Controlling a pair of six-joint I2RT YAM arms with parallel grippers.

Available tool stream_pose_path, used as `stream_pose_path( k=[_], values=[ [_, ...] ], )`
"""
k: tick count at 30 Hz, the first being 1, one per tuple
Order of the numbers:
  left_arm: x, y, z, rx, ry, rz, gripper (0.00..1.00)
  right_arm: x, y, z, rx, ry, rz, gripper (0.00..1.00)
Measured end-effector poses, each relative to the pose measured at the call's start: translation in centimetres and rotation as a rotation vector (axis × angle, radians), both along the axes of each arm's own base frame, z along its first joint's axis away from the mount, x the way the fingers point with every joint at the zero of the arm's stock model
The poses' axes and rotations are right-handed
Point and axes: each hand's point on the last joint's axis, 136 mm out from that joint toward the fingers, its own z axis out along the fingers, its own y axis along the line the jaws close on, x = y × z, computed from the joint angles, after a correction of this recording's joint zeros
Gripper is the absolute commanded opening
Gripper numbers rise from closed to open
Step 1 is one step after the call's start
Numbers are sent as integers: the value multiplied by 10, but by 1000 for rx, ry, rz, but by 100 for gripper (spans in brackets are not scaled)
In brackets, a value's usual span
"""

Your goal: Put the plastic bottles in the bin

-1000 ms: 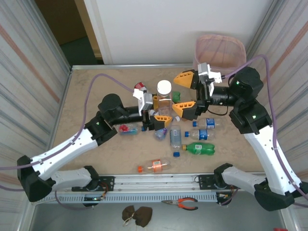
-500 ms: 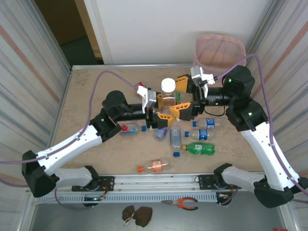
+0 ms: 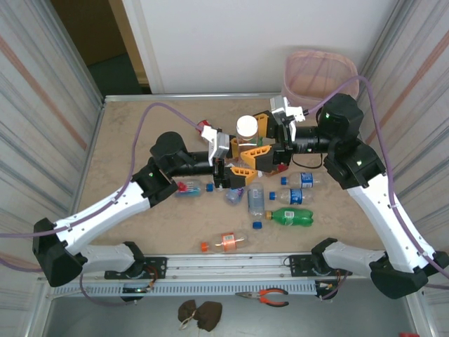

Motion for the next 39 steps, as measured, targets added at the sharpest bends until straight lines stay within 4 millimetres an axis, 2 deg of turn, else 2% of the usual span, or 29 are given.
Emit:
stream_pose_path(
  k=[7,16,21,24,29,32,39],
  values=[
    [-1,0,2,-4,0,-3,59,0,1,1,1,-5,-4,58],
    [2,3,5,-12,-3,30,78,2,1,1,-1,-7,-20,55],
    [5,15,4,-14,-3,104,82,8,-2,5,-8,-8,-75,55],
    [4,28,2,-16,-4,159,83,19,-8,10,-6,-15,-124,54],
    [3,49,-2,-13,1,238,83,63,-28,19,-4,-15,-275,55],
    [4,60,-6,-10,6,283,83,101,-49,20,-9,10,-396,54],
    [7,77,-17,13,26,358,83,210,-128,14,-23,108,-764,51]
  ],
)
